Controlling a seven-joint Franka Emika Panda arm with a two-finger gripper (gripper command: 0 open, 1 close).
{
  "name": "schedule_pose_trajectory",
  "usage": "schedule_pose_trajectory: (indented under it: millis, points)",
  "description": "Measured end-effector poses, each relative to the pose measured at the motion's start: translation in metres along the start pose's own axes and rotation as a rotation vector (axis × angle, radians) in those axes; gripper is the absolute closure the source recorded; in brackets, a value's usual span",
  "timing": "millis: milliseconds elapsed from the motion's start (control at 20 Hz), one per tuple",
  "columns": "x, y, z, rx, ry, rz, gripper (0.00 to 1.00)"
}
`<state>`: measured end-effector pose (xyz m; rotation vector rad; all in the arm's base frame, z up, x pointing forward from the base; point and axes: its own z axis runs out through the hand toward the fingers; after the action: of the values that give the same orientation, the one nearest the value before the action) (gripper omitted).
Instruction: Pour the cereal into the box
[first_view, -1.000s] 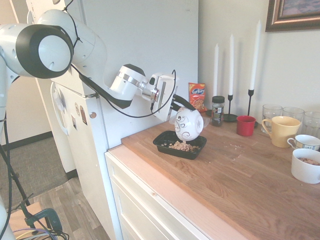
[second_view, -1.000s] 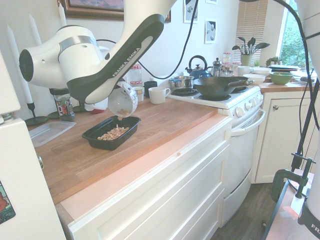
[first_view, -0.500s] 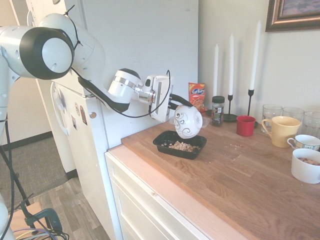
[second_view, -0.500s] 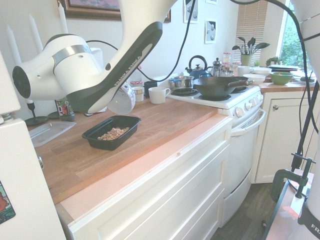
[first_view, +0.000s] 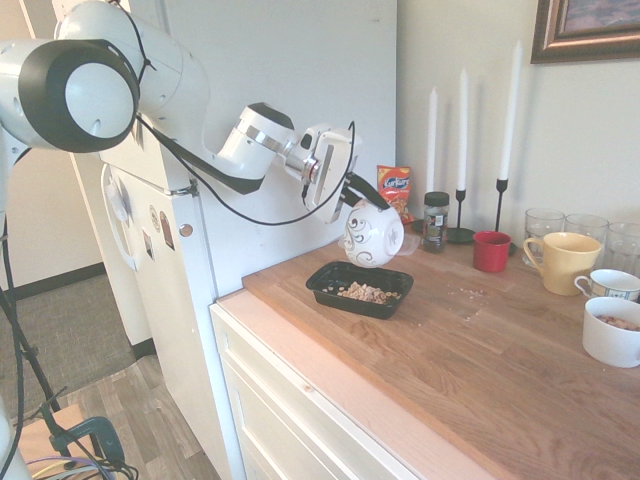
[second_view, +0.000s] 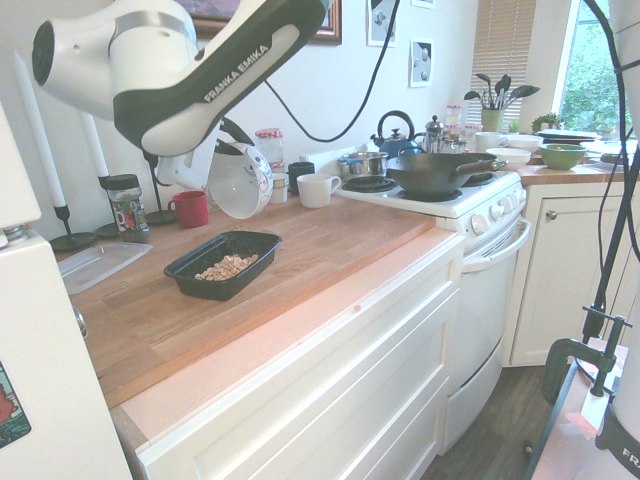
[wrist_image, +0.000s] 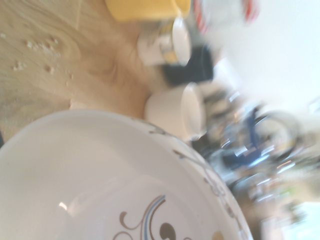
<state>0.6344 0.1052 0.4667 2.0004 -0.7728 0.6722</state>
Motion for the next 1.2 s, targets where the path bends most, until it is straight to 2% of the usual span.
schedule_pose_trajectory:
  millis: [200, 500, 750, 900, 1200]
  points:
    - [0.046, 0.041, 0.038, 0.114, -0.227, 0.059, 1.0]
    - [0.066, 0.06, 0.088, 0.328, -0.536, 0.116, 1.0]
    - [0.088, 0.099, 0.16, 0.51, -0.761, 0.197, 1.0]
    - [0.094, 0.118, 0.205, 0.591, -0.856, 0.244, 1.0]
    - [0.094, 0.139, 0.301, 0.641, -0.959, 0.322, 1.0]
